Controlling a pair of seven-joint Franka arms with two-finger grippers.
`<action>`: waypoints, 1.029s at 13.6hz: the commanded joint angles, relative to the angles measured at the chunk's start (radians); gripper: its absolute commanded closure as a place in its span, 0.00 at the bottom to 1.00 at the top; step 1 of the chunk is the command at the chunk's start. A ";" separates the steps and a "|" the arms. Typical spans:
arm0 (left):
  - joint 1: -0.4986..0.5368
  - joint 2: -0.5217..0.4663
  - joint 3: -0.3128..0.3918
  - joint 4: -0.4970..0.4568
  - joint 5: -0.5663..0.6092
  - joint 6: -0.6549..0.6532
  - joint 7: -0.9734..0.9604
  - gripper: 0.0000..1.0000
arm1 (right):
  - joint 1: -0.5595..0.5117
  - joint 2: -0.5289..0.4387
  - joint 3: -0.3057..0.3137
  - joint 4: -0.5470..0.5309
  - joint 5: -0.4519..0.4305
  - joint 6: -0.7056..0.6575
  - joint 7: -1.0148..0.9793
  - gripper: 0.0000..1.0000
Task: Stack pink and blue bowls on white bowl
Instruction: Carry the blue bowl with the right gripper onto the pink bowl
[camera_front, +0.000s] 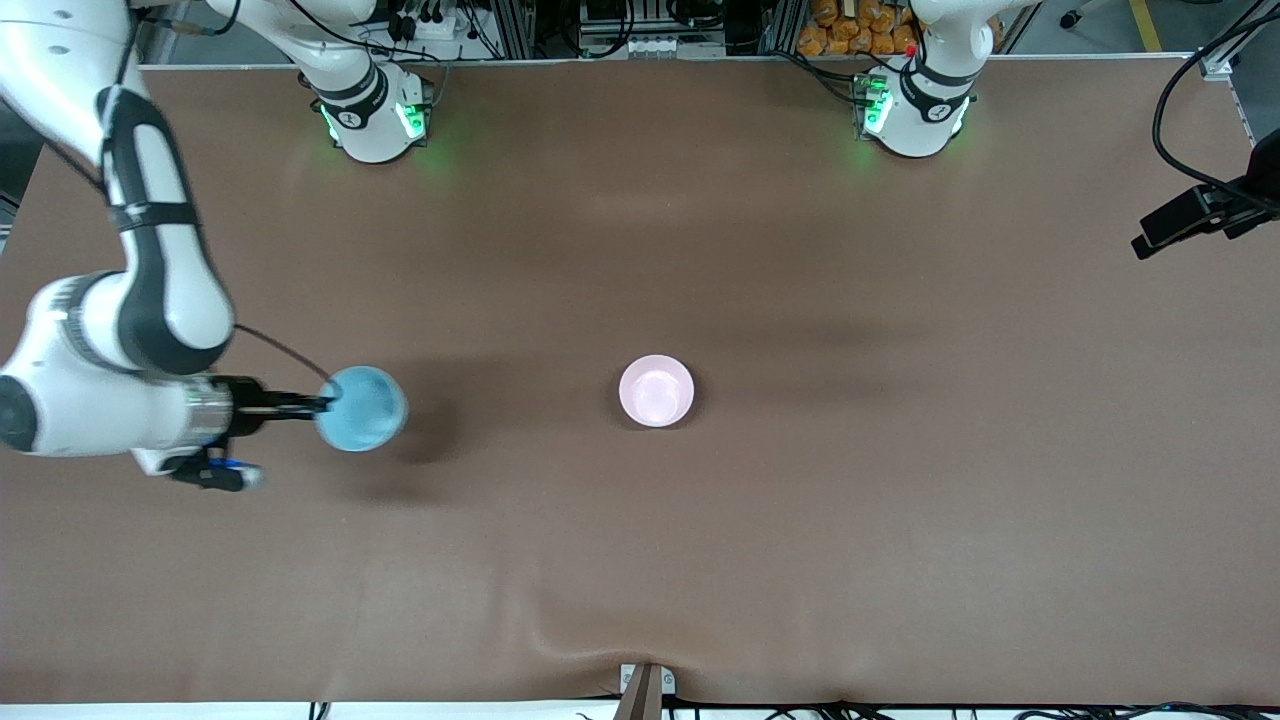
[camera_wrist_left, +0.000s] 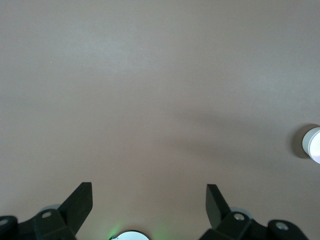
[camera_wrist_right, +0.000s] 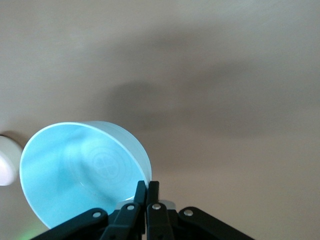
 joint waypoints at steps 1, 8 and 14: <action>0.009 -0.012 -0.006 -0.003 -0.009 -0.015 0.019 0.00 | 0.122 -0.004 -0.015 -0.004 0.059 0.045 0.237 1.00; 0.008 -0.018 -0.022 -0.006 -0.001 -0.016 0.019 0.00 | 0.395 0.038 -0.013 0.002 0.088 0.261 0.756 1.00; 0.014 -0.013 -0.039 -0.023 -0.002 0.044 0.019 0.00 | 0.561 0.100 -0.013 0.002 0.089 0.421 0.959 1.00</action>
